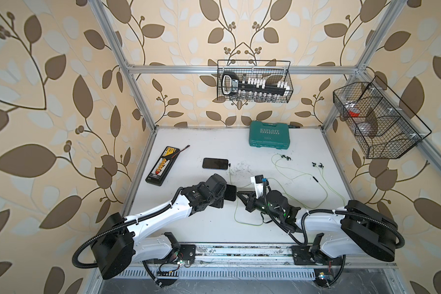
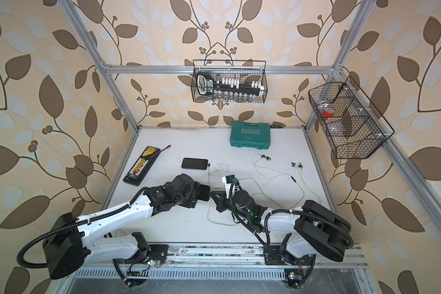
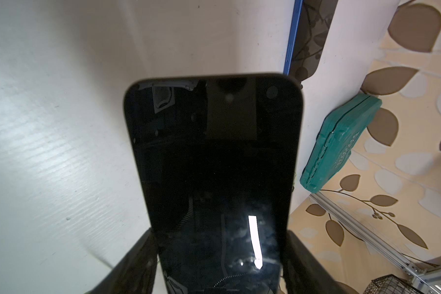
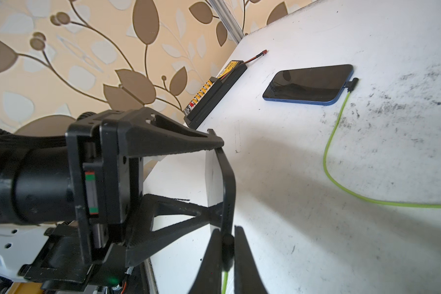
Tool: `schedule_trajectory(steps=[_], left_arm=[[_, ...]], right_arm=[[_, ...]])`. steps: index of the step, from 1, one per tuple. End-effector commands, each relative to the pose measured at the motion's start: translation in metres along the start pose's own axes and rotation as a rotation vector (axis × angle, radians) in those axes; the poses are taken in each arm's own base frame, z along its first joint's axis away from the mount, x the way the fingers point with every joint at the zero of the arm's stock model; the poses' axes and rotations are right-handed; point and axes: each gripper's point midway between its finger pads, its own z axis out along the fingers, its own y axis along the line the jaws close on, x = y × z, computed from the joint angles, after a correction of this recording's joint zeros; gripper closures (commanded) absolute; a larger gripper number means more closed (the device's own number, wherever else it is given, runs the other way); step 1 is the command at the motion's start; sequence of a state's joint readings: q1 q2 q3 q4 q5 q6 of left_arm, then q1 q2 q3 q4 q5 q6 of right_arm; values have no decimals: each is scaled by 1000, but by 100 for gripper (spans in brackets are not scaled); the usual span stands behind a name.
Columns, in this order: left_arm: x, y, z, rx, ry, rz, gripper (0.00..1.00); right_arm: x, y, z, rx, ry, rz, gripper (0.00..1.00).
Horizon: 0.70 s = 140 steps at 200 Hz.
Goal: Plug wired earphones into phones
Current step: Insert the wired earphone into the phone, then place the phone at the center of the board.
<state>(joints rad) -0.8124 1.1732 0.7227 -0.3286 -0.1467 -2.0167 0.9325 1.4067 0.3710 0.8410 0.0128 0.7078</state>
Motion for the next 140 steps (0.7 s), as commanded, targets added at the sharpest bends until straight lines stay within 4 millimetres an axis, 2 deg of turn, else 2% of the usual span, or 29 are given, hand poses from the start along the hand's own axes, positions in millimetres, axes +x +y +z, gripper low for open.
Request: schedule_trajectory(steps=[1,12,39,52,73,140], left_arm=[[14,-29,-29,115,38,-67,35],[-3,-23,-32,120,-34,-81,34],[-39,-11,-42,102,-194,-93,33],[-50,-5,-42,87,-245,-94,32],[-63,3,-36,55,-293,-100,33],[-95,26,-13,-68,-388,-141,32]], right_arm=[[-14,8,-3,3,-39,-37,82],[-17,9,-8,6,-54,-52,74],[-28,11,-22,8,-106,-79,42],[-34,13,-29,-1,-130,-93,35],[-39,13,-37,4,-160,-108,29],[-47,1,-43,78,-197,-126,28]])
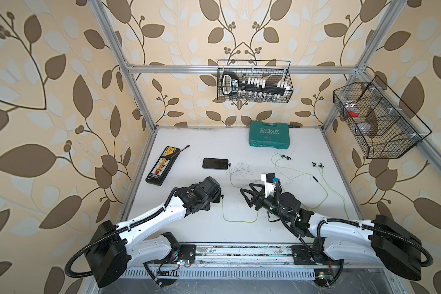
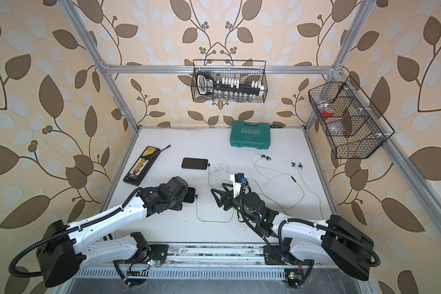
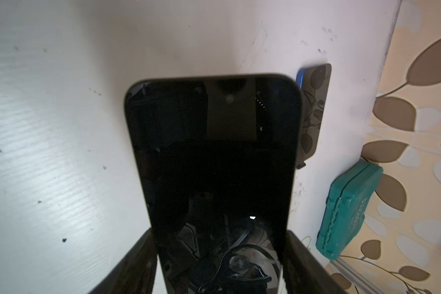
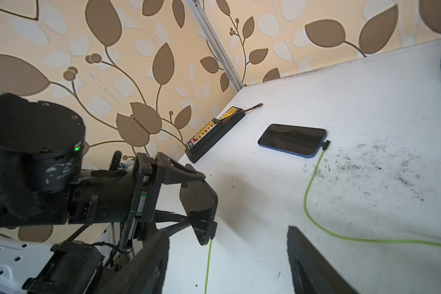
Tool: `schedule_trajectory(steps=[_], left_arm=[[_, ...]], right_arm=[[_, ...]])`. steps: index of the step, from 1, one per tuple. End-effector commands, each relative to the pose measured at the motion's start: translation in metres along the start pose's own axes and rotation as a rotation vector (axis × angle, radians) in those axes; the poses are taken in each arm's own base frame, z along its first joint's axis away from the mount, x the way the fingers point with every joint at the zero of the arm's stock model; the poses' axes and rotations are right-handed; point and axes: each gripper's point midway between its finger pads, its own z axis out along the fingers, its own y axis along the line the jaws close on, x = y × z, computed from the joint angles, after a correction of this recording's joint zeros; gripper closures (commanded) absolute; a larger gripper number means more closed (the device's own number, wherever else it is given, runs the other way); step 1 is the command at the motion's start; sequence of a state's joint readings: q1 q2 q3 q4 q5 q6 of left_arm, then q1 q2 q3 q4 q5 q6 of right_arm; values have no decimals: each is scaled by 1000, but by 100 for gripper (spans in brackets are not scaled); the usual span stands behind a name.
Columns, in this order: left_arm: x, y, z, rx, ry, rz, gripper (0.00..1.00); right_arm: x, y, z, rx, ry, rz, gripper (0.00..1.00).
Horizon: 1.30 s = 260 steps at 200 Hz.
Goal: Plug wired earphones into phones
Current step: Place the phone at the center of the board.
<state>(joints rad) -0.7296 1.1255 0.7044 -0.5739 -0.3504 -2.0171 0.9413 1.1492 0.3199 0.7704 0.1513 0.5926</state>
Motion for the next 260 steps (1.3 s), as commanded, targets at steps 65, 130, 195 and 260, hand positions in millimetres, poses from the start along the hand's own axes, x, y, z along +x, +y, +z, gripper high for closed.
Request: schedule_trajectory(steps=[65,130,195,260], left_arm=[[-12,29,50,-179,-90,-148,31],[-9,47,61,-269,-85,-143,15],[-22,39,42,-233,-111,-68,1],[-75,-52,-59,152,-298,427,1]], right_arm=[[2,-18,-2,97,-3,-34,28],[0,-22,-3,117,-10,-41,28],[-13,-26,-14,147,-65,-101,25],[-64,-34,-43,298,-186,-203,0]])
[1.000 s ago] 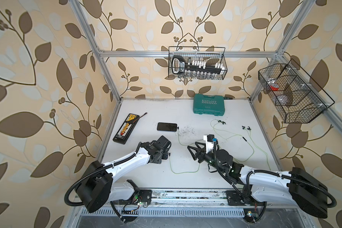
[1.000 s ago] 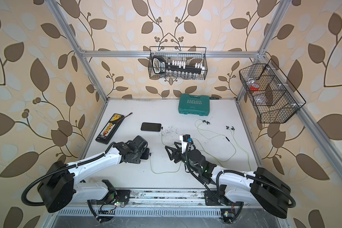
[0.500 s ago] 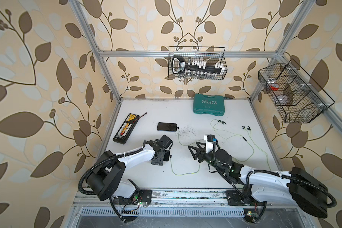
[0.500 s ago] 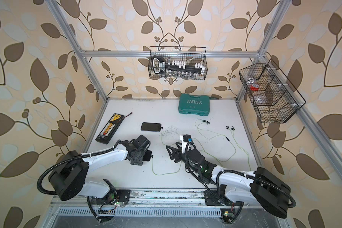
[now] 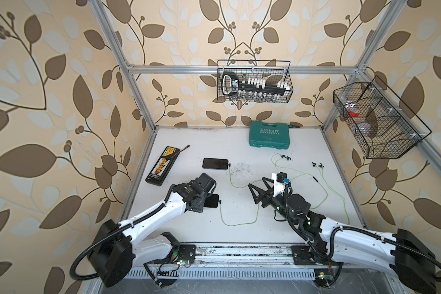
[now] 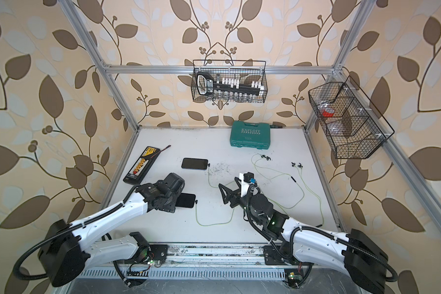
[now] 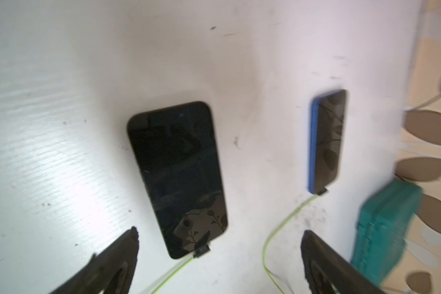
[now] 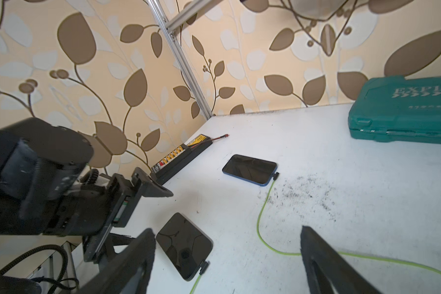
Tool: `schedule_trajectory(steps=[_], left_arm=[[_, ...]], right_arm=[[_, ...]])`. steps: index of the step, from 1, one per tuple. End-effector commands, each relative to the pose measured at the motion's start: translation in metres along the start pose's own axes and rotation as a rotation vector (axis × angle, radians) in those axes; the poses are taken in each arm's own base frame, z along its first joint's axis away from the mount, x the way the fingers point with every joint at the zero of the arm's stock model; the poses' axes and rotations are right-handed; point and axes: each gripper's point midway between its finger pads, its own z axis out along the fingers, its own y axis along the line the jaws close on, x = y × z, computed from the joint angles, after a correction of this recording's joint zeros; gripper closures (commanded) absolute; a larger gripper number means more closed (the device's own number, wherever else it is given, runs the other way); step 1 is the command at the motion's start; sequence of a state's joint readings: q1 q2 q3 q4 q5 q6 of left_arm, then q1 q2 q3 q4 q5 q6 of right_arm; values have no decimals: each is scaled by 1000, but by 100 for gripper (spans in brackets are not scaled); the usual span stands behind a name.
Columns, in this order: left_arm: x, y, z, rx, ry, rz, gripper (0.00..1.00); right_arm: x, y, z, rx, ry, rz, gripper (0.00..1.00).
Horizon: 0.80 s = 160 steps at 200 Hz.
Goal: Plug wired earphones into phones
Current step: Place the phone at the center of the board, then reset both arms
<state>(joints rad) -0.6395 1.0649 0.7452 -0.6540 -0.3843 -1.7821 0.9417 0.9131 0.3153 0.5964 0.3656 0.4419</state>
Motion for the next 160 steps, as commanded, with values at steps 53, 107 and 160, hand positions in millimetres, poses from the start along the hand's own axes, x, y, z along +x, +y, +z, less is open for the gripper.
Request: schedule_trajectory(steps=[53,107,160], left_arm=[[-115,-79,-103,208,-725,771,1],[-130,-86,-33,47,-832,1044,1],[-139,-83,46,14,-691,1168,1]], right_arm=[[-49,-66,-19,458,-73,-416,0],[-73,-210,-47,752,-179,-245,1],[-54,-271,-47,822,-119,-241,0]])
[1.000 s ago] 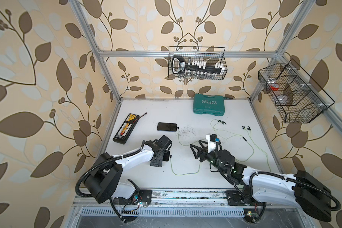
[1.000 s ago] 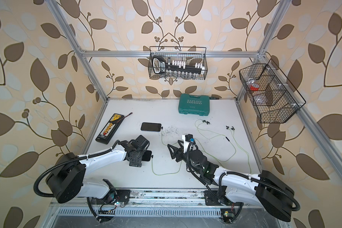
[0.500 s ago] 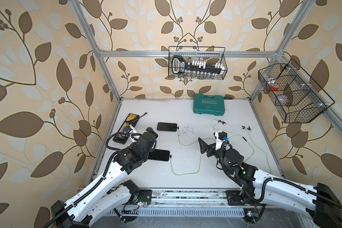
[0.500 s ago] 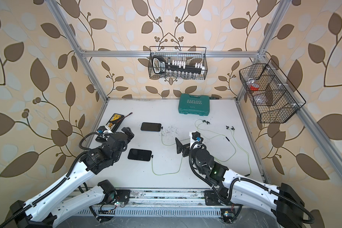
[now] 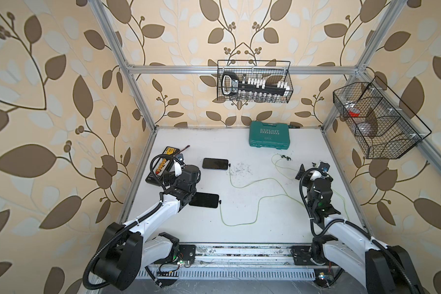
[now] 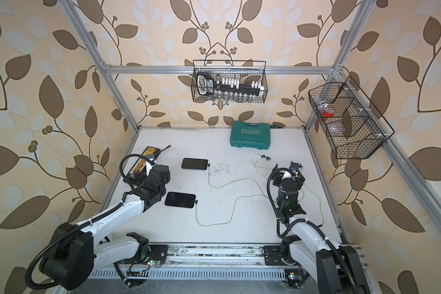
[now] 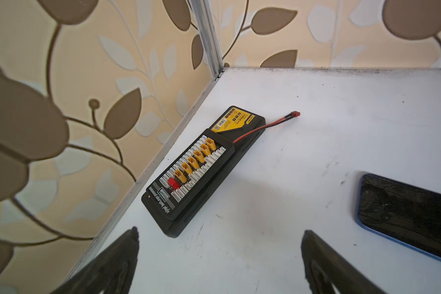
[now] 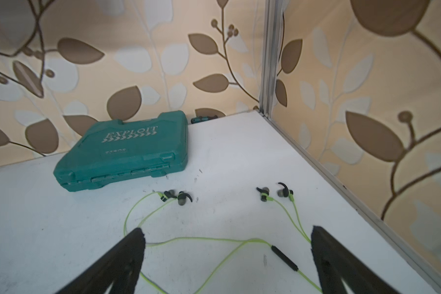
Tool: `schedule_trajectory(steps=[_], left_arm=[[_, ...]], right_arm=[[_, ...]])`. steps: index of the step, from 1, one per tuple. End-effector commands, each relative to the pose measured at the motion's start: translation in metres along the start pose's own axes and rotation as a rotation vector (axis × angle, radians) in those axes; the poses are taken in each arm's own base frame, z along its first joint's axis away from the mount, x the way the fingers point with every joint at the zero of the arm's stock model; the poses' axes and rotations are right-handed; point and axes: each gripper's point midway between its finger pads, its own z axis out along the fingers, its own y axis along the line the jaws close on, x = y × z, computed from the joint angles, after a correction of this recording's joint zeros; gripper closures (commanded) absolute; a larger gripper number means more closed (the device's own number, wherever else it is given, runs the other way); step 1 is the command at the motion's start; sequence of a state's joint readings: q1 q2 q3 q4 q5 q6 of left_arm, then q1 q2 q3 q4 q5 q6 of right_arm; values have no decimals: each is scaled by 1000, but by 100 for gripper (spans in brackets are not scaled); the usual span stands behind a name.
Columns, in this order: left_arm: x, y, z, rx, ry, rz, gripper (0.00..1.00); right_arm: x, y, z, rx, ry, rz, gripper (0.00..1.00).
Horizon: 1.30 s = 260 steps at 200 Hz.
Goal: Plug wired earphones into phones
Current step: Reset both arms
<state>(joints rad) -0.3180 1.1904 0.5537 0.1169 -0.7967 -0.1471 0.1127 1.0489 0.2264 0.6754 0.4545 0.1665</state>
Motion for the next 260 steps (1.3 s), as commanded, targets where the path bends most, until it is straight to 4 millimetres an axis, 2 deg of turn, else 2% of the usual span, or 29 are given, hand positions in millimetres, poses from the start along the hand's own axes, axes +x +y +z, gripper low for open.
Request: schedule_trajectory(steps=[1,33,63,67,73,88,104,114,123,136,141,161,260], left_arm=[[-15,-18,17,109,-65,12,1],[10,-30,43,244,-13,-19,1],[23,-35,57,287,-14,-53,1],[32,-38,62,287,8,-43,1],[34,-38,65,286,3,-42,1],[36,-44,64,335,35,-37,1],[37,-46,61,365,22,-41,1],[41,-45,60,408,-6,-70,1],[42,-43,60,411,-65,-82,1],[49,-47,60,428,20,-63,1],[42,-47,61,430,-8,-72,1],[47,-46,60,429,8,-68,1],[46,-46,60,428,-1,-70,1]], right_arm=[[-4,21,12,-98,-25,-19,0],[8,30,21,-134,-32,-86,0],[17,41,21,-200,-62,-125,0],[20,43,22,-210,-51,-132,0],[25,45,25,-226,-38,-140,0],[29,50,32,-277,-29,-132,1],[37,45,34,-300,10,-110,1],[35,49,33,-324,-28,-117,1],[43,48,35,-319,27,-123,1],[39,47,39,-311,12,-108,0],[42,46,40,-309,26,-107,0],[41,45,41,-306,30,-103,0],[43,47,44,-316,47,-101,0]])
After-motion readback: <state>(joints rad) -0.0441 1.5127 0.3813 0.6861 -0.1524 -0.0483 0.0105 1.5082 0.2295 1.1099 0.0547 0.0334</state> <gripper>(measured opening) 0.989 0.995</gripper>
